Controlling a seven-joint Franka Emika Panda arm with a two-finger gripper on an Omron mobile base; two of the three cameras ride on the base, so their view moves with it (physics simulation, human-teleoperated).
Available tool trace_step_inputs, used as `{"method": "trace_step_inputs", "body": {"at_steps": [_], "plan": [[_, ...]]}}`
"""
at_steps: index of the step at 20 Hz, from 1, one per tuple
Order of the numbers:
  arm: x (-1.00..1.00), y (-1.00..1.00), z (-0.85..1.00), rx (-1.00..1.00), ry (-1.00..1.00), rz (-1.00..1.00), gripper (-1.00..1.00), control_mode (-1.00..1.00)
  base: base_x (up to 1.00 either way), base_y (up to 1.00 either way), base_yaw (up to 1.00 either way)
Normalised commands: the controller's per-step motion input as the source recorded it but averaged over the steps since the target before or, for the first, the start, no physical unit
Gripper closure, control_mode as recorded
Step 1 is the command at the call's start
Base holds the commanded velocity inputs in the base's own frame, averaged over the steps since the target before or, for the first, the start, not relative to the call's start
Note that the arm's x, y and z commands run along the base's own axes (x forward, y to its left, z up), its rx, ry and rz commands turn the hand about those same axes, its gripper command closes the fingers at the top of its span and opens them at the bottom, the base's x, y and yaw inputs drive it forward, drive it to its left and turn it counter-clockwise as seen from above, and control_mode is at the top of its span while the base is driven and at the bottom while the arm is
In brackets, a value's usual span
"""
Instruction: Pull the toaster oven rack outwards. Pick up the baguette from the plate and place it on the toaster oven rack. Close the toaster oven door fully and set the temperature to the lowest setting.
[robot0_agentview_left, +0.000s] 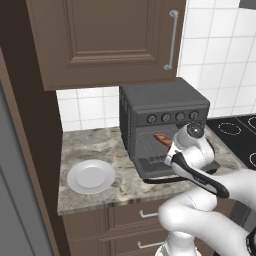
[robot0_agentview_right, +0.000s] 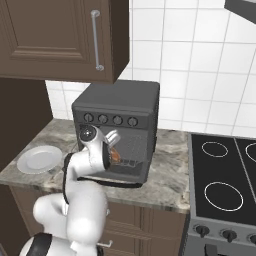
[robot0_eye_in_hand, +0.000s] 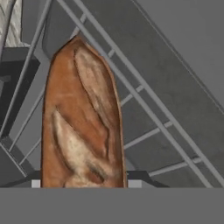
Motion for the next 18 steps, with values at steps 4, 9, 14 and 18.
{"method": "trace_step_inputs", "body": {"at_steps": [4,9,14,18], "plan": [[0.0,-0.08,-0.18,-0.21,0.11,0.39,1.0,-1.0,0.0,0.0,0.0],[0.1,-0.08,-0.28,-0.21,0.11,0.4,1.0,-1.0,0.0,0.0,0.0],[0.08,-0.32,-0.18,-0.1,0.03,0.41,-1.0,-1.0,0.0,0.0,0.0],[0.01,-0.68,-0.03,-0.01,0.0,0.39,-1.0,-1.0,0.0,0.0,0.0]]}}
